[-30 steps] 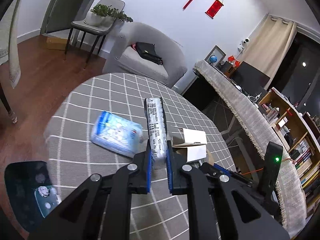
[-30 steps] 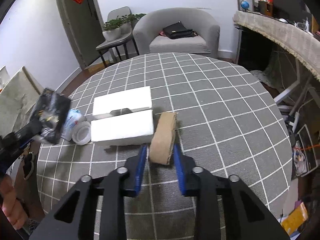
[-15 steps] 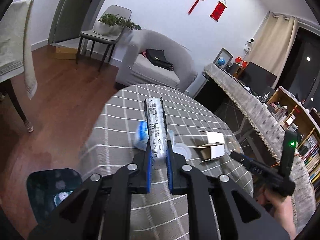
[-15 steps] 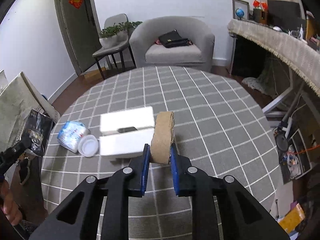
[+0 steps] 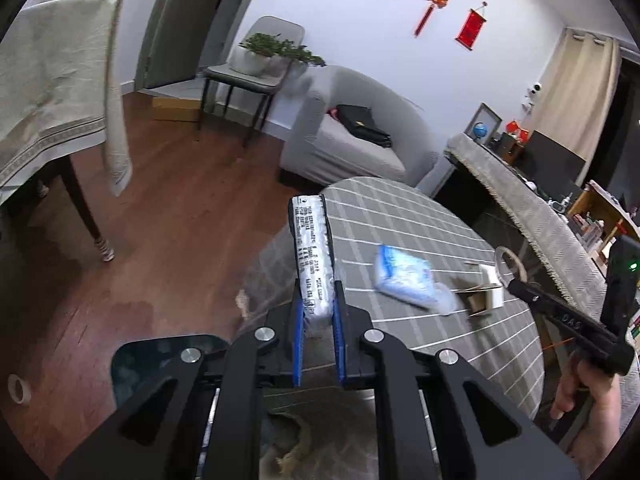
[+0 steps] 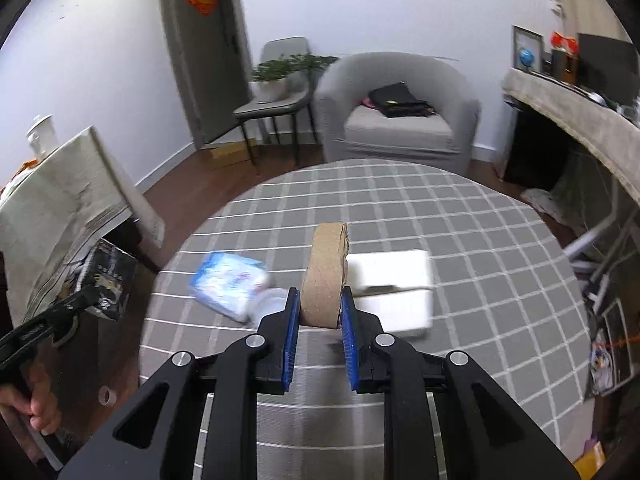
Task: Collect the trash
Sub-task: 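Carry the wrapper and paper tube over the teal bin with both tools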
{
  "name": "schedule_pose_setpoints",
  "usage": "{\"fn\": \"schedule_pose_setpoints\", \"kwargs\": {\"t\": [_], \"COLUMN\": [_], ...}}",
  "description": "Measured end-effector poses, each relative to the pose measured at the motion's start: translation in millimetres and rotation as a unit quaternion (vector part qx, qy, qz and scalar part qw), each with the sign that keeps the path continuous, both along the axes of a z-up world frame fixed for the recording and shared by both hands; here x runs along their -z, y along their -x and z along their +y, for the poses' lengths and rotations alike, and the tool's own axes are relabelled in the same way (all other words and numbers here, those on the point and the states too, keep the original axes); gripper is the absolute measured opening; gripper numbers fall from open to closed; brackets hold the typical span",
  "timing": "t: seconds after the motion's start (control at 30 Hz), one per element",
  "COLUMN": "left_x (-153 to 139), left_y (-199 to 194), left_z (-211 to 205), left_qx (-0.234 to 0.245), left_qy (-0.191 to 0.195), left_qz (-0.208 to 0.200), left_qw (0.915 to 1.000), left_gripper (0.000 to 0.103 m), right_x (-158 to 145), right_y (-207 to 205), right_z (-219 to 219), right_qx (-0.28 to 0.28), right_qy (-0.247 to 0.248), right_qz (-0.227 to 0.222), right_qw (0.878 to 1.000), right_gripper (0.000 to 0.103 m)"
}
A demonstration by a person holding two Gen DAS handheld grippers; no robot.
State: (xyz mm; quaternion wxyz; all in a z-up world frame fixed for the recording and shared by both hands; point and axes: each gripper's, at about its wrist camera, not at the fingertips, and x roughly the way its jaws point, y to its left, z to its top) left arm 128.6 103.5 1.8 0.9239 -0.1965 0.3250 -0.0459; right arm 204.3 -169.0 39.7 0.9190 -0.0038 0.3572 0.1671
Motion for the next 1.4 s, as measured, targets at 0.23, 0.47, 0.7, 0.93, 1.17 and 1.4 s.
{"fn": "schedule_pose_setpoints", "kwargs": {"t": [0.23, 0.47, 0.7, 0.93, 1.17, 1.4], "left_x": [16.0, 48.7, 87.0, 122.4, 166.9, 194.1], "left_y": [10.9, 18.6, 26.1, 29.7, 35.1, 39.9], "left_z": [30.2, 56.4, 73.5, 83.6, 91.2, 91.5], "left_qx": [-0.024, -0.033, -0.025, -0.006, 0.021, 0.041], "left_qy": [-0.022, -0.043, -0.062, -0.076, -0.061, -0.064], "left_qz": [0.037, 0.103, 0.164, 0.231, 0.294, 0.333], "left_qw": [0.9988, 0.9932, 0.9842, 0.9699, 0.9537, 0.9399], "left_gripper": [0.014, 0.014, 0.014, 0.014, 0.014, 0.016], "right_x": [1.5, 2.9, 6.2, 21.3, 40.9, 66.9], "right_y": [8.1, 12.6, 17.0, 21.5, 28.9, 33.6], "right_z": [58.4, 101.8, 143.0, 181.9, 220.7, 247.2], "right_qx": [-0.061, -0.106, -0.141, -0.184, -0.217, -0.235], "right_qy": [0.003, 0.001, 0.005, 0.006, 0.03, 0.061], "right_qz": [0.003, 0.006, 0.012, 0.046, 0.08, 0.116], "right_qw": [0.998, 0.994, 0.99, 0.982, 0.972, 0.963], "right_gripper": [0.02, 0.02, 0.02, 0.02, 0.02, 0.02]}}
